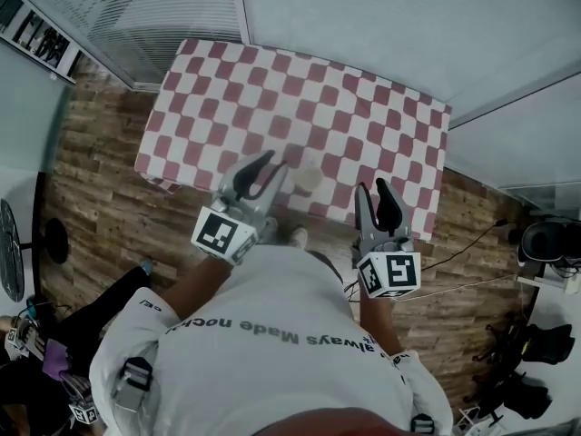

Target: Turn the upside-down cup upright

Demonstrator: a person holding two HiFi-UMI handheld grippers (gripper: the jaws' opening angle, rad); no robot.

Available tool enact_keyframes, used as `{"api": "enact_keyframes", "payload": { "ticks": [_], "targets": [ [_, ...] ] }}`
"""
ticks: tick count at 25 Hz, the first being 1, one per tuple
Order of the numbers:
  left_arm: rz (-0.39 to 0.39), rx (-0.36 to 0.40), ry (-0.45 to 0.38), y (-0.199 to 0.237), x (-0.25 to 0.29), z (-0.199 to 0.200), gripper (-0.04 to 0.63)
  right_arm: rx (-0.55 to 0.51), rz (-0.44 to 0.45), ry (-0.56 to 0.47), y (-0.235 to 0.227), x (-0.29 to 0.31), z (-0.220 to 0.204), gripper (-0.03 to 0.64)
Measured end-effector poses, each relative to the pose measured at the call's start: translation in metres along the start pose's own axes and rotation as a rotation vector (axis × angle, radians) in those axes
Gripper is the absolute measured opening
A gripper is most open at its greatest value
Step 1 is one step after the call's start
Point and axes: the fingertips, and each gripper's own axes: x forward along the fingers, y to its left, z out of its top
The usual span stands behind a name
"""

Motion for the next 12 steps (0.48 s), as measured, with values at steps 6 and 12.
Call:
{"api": "enact_keyframes", "payload": {
  "ticks": [6, 12],
  "targets": [
    [0.019, 0.004, -0.015, -0.002, -0.009, 0.012, 0.107, -0.01, 0.012, -0.025, 0.005, -0.011, 0.017, 0.141],
    [-0.004, 0.006, -0.017, -0.012, -0.006, 0.018, 0.107, -0.025, 0.008, -0.036, 0.009, -0.015, 0.025, 0.137]
  ]
}}
